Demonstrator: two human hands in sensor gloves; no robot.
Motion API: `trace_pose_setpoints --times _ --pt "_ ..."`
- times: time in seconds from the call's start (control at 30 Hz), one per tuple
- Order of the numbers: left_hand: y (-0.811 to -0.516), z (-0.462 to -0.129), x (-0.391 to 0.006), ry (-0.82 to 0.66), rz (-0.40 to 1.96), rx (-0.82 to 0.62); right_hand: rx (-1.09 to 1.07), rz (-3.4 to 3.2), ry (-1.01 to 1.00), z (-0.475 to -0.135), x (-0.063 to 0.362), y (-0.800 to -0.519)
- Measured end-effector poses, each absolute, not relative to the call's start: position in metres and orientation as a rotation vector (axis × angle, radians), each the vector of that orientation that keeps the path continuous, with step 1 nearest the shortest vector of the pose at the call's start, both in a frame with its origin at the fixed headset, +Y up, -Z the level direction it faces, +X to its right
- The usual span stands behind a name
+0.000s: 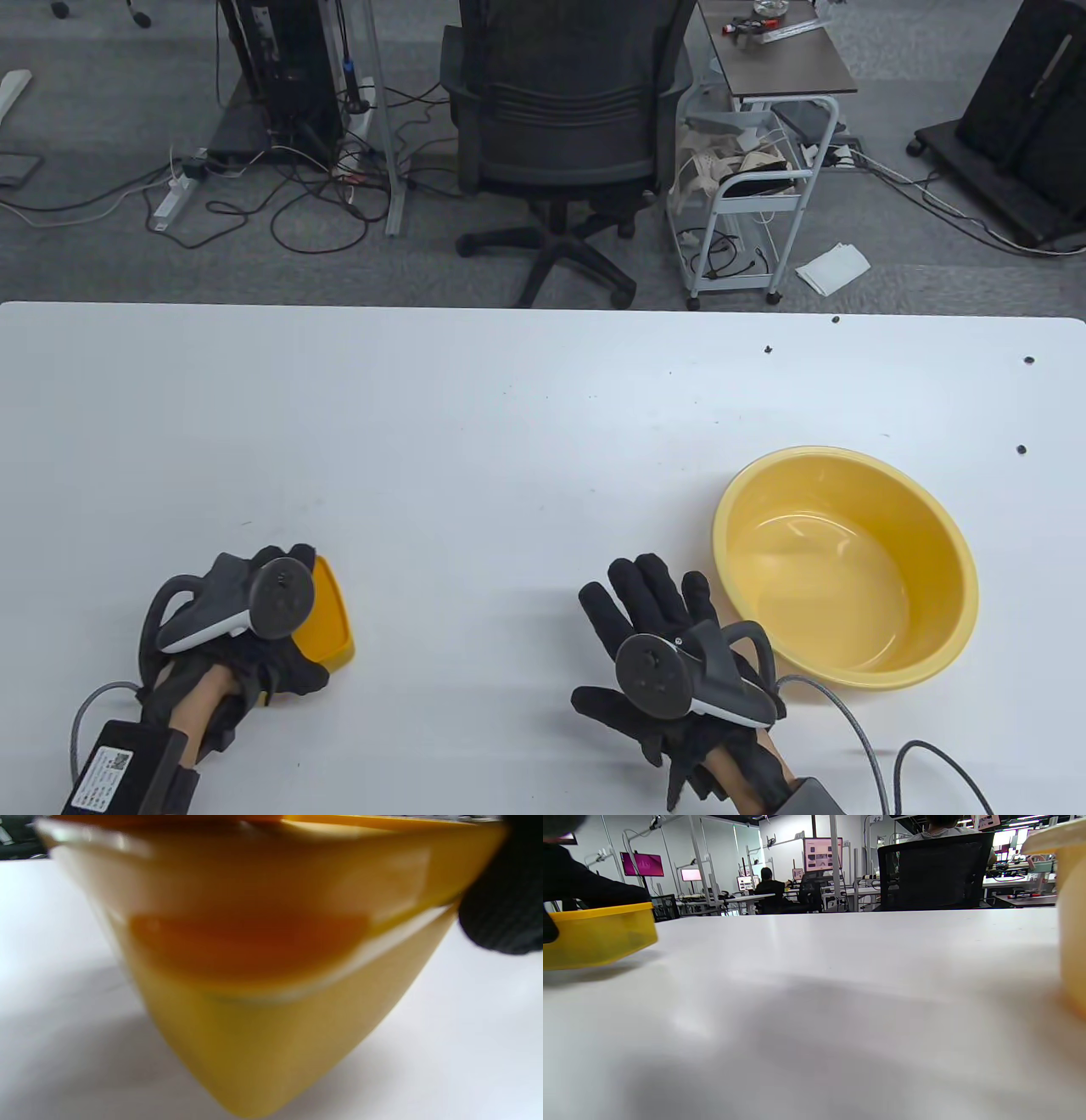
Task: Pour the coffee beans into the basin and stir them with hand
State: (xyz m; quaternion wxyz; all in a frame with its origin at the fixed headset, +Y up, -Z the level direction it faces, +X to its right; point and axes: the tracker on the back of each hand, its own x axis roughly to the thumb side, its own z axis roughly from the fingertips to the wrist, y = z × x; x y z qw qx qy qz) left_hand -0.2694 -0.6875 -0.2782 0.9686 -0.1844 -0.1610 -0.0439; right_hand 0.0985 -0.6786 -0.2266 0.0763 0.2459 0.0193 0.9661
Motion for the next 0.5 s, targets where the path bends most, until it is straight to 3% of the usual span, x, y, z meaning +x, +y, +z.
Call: trace_pose_setpoints --times 0.17,0.33,0.5 --pt "-0.673 -0.276 -0.177 -0.504 -0.127 -0.344 0.783 2.839 0.044 -0.22 0.098 -0.673" --pt "-0.687 -0.274 -0.091 -0.645 -0.143 -0.363 0.818 2.792 0.059 -0.217 0.101 -0.673" --pt "-0.707 -0.274 -0.055 -0.718 -0.155 -0.399 0.825 2.684 0.207 -0.222 0.101 -0.684"
